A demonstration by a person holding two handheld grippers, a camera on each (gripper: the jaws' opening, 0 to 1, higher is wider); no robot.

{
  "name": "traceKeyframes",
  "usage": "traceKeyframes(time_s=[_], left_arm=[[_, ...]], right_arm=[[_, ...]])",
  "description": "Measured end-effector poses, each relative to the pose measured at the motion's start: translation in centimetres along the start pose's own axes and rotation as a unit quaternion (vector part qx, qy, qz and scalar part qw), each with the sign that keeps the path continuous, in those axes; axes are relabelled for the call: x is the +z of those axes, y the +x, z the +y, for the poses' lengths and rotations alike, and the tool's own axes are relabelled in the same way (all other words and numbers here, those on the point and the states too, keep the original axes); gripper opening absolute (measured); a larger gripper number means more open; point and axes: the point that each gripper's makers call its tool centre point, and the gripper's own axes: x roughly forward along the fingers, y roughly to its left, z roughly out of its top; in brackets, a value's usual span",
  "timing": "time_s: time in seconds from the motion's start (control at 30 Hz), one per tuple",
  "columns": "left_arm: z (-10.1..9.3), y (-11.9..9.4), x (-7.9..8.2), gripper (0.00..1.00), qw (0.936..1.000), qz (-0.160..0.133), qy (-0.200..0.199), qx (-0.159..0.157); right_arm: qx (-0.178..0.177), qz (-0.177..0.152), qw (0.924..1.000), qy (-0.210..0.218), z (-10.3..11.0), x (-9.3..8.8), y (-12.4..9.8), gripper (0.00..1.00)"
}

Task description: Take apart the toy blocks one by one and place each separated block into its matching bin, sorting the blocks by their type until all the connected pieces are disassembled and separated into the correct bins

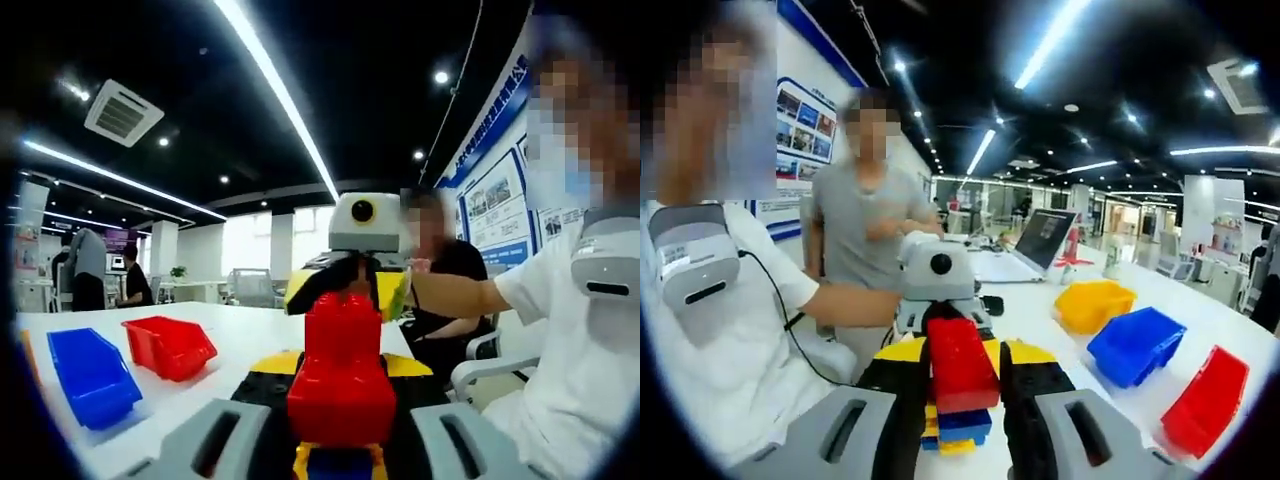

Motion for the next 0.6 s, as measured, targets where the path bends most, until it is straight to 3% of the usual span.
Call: traceKeyframes(time_s=[0.4,0.6], left_arm=[[-0.01,0.23,-0.09,0.30,1.0000,0.004,-0.007,-0.004],[-0.13,0.24,-0.30,0.30,0.9997,0.018,-0.013,-0.005]], right_arm=[[0.023,-0.017,0.9996,0.003,0.25,-0.09,0.38,0.27],[0.022,-0.007,0.9986,-0.047,0.45,-0.11,0.40,0.27]])
